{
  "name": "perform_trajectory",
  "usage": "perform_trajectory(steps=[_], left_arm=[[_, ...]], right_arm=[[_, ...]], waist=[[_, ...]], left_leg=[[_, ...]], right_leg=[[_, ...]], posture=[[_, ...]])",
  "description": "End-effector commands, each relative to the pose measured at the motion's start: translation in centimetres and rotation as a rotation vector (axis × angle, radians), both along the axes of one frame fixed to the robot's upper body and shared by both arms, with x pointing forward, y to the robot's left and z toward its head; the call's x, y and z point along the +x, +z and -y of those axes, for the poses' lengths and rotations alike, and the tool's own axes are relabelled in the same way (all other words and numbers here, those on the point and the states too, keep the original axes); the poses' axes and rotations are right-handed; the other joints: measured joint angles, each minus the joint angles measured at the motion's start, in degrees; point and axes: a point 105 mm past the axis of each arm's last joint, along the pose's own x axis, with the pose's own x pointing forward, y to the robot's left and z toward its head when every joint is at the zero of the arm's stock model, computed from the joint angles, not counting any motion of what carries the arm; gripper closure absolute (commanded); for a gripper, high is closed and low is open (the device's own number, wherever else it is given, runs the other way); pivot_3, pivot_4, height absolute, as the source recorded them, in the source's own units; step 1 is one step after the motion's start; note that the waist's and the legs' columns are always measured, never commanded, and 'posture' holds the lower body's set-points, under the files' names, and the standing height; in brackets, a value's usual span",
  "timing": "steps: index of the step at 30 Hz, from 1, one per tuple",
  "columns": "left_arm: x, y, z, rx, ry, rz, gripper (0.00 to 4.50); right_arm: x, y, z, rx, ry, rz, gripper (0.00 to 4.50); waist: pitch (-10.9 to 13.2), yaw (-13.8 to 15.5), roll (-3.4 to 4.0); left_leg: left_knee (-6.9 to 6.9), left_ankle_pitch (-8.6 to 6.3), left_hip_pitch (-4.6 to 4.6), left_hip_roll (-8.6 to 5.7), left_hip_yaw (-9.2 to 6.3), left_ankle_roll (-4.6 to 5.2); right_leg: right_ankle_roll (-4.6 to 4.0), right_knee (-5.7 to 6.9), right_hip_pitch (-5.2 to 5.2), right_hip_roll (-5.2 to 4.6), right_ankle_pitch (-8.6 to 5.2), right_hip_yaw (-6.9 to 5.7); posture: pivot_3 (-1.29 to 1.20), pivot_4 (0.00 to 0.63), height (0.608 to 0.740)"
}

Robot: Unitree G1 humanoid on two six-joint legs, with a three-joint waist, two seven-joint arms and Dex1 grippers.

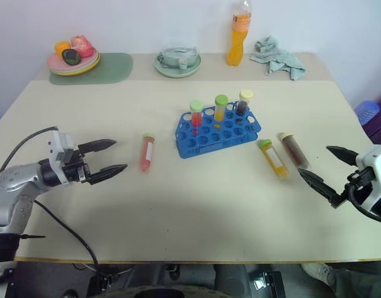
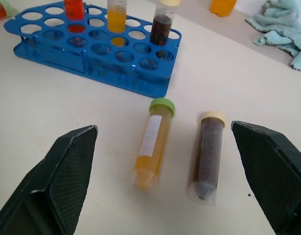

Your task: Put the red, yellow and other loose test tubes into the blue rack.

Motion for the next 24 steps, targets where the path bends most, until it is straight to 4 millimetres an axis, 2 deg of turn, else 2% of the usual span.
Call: perform_trajectory(steps=[1,9,14,18,24], left_arm=[[-0.6,0.6,-0.1,0.007,-0.008,-0.003,0.07],[-0.2,1.9,1.3,-0.053,-0.029,0.023,0.07],[-0.6,2.5,2.8,-0.071,-0.104,0.024,0.07],[-1.2,2.9,4.9,-0.059,-0.223,0.036,0.07],[-2.1,3.6,8.0,-0.030,-0.390,0.027,0.07]], right_arm=[[-0.4,0.9,-0.2,-0.013,-0.011,0.005,0.00],[-0.1,0.4,0.2,-0.003,-0.062,-0.032,0.00],[0.8,0.2,0.8,-0.011,-0.118,-0.025,0.00],[2.3,0.0,0.9,-0.010,-0.163,-0.052,0.00],[6.0,-0.7,1.5,0.039,-0.222,-0.228,0.00]], waist=[[0.0,0.0,0.00],[0.0,0.0,0.00],[0.0,0.0,0.00],[0.0,0.0,0.00],[0.1,0.0,0.06]], left_leg=[[-0.02,0.00,0.00,0.00,0.00,0.01],[0.06,0.00,-0.02,0.00,0.03,0.00],[0.04,0.01,-0.02,0.00,0.08,0.02],[0.06,0.03,-0.01,0.00,0.14,0.04],[0.12,0.10,-0.02,0.01,0.19,0.16]], right_leg=[[0.00,0.00,-0.01,0.00,0.00,0.00],[-0.06,0.00,-0.01,-0.07,0.04,0.02],[-0.06,0.00,-0.03,-0.04,0.04,0.01],[-0.07,0.02,-0.03,-0.01,0.04,-0.02],[-0.16,0.03,-0.05,0.00,0.10,0.00]], posture=[[0.00,0.150,0.740],[0.00,0.150,0.740],[0.00,0.150,0.740],[0.00,0.150,0.740],[0.00,0.150,0.740]])
